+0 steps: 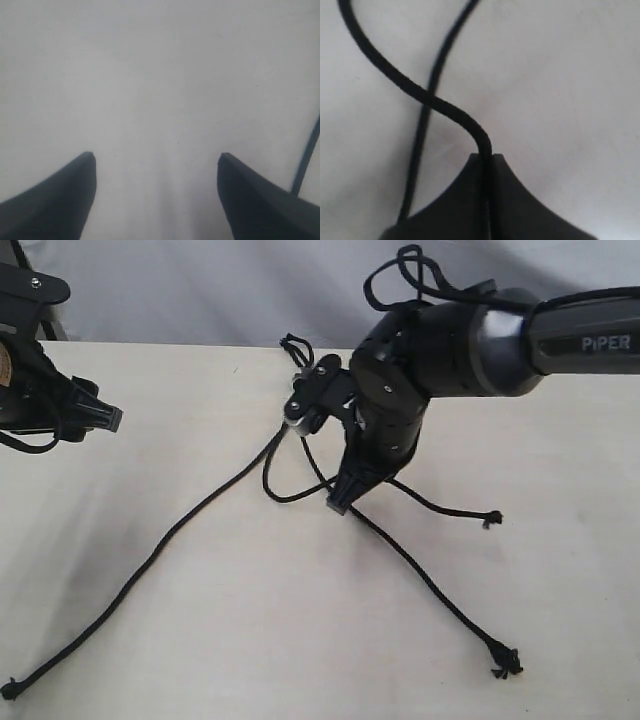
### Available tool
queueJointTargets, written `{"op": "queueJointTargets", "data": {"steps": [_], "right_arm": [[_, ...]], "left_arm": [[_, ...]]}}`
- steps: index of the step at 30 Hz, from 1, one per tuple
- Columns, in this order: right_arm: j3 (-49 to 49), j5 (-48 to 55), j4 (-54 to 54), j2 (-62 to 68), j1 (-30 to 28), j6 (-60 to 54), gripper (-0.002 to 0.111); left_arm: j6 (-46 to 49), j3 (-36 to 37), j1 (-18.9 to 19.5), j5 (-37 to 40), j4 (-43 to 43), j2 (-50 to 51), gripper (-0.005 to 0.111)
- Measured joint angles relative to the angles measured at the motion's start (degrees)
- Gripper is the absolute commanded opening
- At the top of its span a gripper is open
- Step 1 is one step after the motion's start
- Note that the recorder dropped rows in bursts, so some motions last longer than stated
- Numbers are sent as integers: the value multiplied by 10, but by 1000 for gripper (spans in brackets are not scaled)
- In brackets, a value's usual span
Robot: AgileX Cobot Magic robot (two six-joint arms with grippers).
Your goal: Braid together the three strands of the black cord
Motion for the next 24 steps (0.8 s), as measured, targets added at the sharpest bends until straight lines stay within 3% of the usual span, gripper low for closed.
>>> {"op": "queueJointTargets", "data": {"steps": [5,11,19,24], "right_arm": [[0,0,42,43,-43,0,0],[-1,73,118,64,-36,-7,0],[-5,196,306,63,61,-200,0],[-21,176,275,45,120,-261,0]], "left_arm": [[0,0,0,0,0,0,65],[1,0,0,0,0,0,65],[1,0,0,0,0,0,65],[1,0,0,0,0,0,65]]}}
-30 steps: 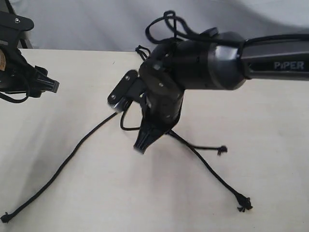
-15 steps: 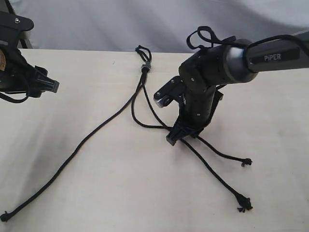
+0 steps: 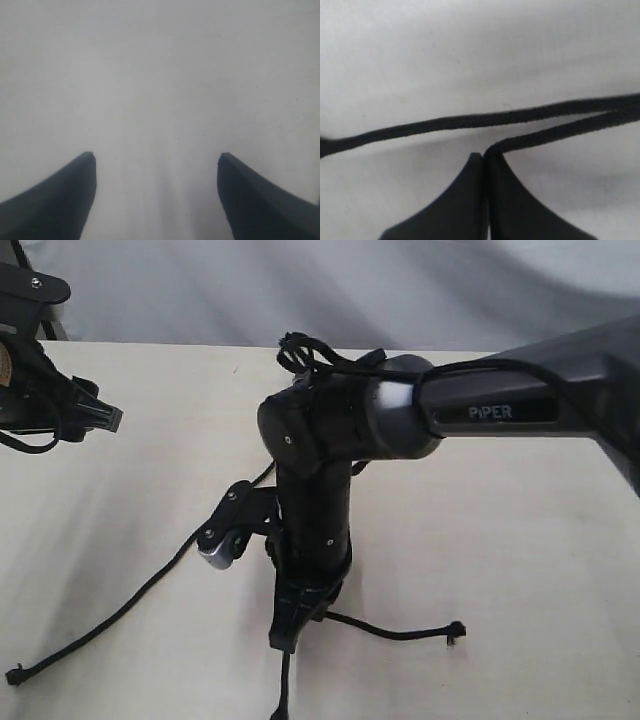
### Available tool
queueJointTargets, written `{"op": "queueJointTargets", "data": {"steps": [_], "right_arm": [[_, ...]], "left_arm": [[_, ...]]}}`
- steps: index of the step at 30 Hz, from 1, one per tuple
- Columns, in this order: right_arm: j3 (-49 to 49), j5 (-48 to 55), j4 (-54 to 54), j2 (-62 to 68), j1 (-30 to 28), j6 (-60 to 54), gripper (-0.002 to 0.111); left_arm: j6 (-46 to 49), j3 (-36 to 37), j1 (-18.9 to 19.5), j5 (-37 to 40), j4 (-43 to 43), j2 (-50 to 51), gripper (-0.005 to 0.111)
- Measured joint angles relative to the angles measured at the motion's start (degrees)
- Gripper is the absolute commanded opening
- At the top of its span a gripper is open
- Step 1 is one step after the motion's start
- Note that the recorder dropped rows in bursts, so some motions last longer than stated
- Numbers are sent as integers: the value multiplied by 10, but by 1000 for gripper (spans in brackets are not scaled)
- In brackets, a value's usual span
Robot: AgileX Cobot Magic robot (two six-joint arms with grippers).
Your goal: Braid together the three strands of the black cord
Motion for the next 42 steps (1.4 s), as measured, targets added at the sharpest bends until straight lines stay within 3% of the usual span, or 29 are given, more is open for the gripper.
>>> {"op": "queueJointTargets", "data": {"steps": [7,14,20,27,30,37,42], "right_arm": [[-5,34,-62,-71,-22,46,0],[-5,16,-74,-138,-155,59,0],[42,-45,4,-136,-273,57,0],[123,-141,9,-102,-323,52,1],[137,-167,1,-94,-322,52,14],[138,-187,-1,-81,-299,49,72],[138,-204,0,-103,-292,47,77]], "left_arm": [[0,0,0,0,0,0,65],[4,0,0,0,0,0,65],[9,0,0,0,0,0,65],[9,0,0,0,0,0,65],[10,0,0,-1,-1,0,65],[11,0,0,-1,-15,0,65],[104,0,-15,-20,-114,0,65]]}}
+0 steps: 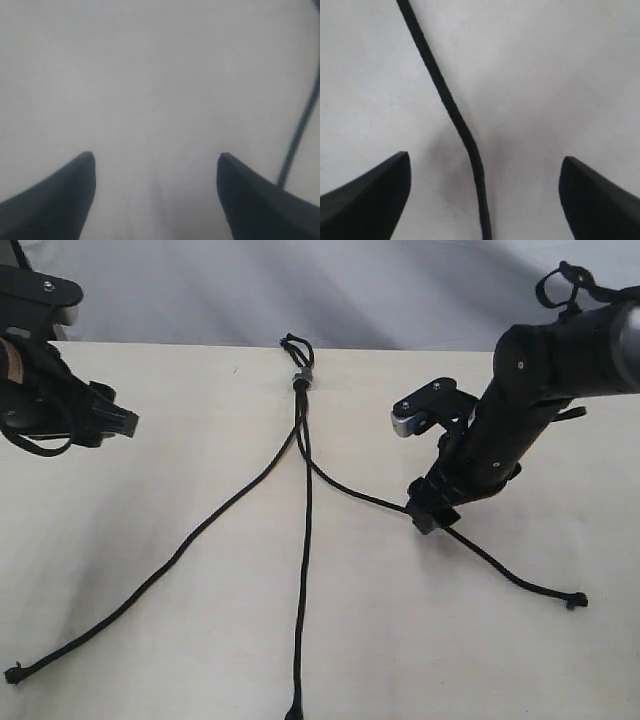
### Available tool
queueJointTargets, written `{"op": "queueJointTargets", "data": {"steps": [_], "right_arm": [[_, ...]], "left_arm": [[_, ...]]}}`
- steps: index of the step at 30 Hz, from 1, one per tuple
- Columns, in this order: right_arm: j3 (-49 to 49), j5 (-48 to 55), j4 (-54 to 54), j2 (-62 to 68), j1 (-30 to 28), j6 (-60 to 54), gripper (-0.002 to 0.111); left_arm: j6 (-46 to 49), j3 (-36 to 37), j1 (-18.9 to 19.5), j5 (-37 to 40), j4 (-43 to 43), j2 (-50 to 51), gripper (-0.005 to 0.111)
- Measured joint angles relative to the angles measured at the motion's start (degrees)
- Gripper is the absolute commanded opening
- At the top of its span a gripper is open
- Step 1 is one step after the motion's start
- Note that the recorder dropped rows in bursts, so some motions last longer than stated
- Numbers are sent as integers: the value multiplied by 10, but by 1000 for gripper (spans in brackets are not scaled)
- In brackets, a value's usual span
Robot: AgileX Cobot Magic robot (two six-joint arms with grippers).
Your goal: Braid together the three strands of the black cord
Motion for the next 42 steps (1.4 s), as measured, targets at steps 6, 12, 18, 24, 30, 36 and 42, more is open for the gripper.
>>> {"op": "queueJointTargets", "data": {"steps": [6,12,18,24,30,36,42], "right_arm": [[-2,-64,-11,-143,0,3,77],[46,-128,-44,-207,0,21,77],[67,-199,-62,-207,-55,54,77],[67,-202,-63,-208,-73,67,77],[67,-205,-61,-208,-73,68,77],[67,-206,-56,-208,-73,68,77],[67,-206,-53,-208,-73,69,77]], "left_arm": [[157,-13,-140,-61,-152,51,65],[169,-68,-270,-47,-168,200,65],[170,-173,-312,41,-168,304,65],[153,-214,-315,92,-168,335,13],[172,-214,-313,106,-143,326,1],[174,-208,-265,131,-46,273,1],[177,-208,-160,139,-9,267,1]]}}
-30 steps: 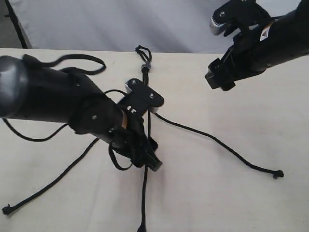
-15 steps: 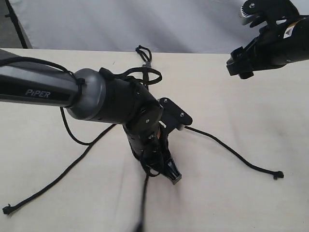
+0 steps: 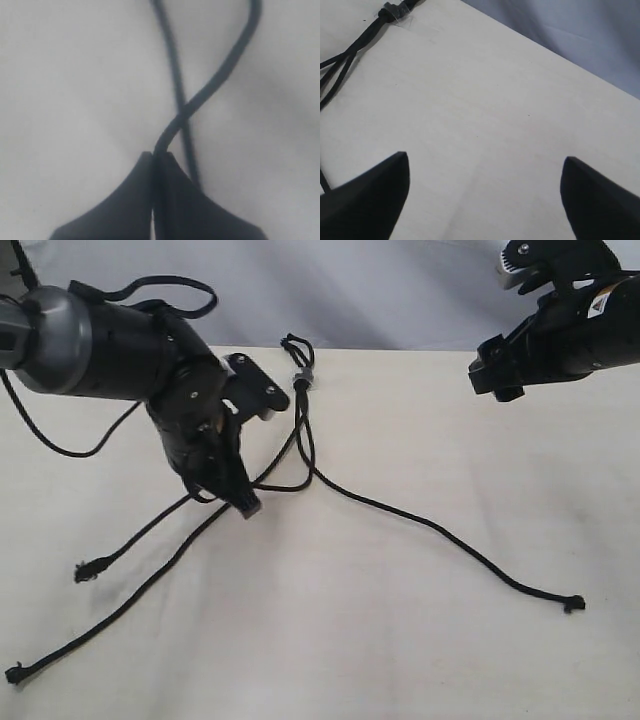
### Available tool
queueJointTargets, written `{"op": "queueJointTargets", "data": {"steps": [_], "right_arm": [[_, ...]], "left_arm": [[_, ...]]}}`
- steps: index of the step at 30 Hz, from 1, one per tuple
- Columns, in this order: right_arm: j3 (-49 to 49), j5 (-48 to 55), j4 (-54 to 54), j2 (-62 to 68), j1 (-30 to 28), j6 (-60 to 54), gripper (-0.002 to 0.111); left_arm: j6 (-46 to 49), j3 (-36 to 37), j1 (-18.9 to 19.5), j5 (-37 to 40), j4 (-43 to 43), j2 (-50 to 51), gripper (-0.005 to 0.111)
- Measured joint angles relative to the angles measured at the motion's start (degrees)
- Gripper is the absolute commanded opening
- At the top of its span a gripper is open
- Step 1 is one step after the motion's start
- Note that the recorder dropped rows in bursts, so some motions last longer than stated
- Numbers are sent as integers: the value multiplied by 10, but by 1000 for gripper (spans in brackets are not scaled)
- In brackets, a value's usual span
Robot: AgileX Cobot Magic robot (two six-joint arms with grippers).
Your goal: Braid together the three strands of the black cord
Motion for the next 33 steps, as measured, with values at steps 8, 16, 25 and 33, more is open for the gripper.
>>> {"op": "queueJointTargets", "data": {"steps": [8,16,25,33], "right_arm": [[0,-1,0,0,0,0,77],[0,-10,0,0,0,0,77],[1,-14,0,0,0,0,77],[1,-14,0,0,0,0,77]], "left_arm": [[15,1,48,6,-19,64,1],[75,30,-17,36,-110,51,1],[117,29,-157,25,-155,20,1],[15,30,-71,37,-61,-38,1]]}}
